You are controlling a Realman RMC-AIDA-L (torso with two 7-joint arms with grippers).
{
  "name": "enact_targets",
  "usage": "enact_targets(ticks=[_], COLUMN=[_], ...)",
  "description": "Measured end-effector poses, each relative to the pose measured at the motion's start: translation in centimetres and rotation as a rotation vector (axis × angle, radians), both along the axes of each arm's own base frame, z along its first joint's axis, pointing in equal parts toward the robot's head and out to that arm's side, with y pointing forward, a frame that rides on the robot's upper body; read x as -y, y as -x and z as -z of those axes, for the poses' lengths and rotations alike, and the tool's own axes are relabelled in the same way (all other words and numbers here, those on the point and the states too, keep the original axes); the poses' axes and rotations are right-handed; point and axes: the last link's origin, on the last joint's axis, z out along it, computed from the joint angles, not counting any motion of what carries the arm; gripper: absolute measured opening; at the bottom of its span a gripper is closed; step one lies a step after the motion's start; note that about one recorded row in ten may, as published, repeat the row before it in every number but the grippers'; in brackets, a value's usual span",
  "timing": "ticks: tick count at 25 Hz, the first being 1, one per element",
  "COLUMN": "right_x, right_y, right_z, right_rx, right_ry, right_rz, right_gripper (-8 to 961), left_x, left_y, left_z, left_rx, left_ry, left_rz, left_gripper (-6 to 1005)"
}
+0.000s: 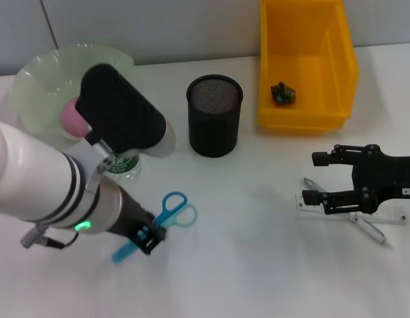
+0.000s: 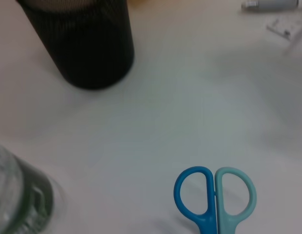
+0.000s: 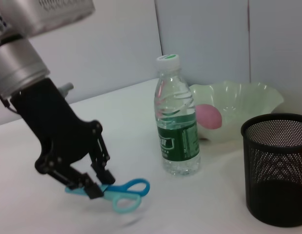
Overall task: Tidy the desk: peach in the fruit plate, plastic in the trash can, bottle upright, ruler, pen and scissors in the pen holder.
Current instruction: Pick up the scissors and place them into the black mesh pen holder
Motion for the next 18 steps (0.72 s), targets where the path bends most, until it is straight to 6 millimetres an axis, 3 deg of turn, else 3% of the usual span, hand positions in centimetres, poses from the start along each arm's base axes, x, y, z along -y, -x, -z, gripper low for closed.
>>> enact_targets(ticks=[18], right_x=[0.0], right_y=[0.0], right_z=[0.2], right_rx=[-0.002], right_ry=[-0.002], right_rz=[0.003], right_gripper=[841], left_x=[-3.6], left_y=[-3.1], left_z=[-2.1], left_rx=[0.119], left_ry=[-0.119], left_rz=[0.160], left_gripper=[227])
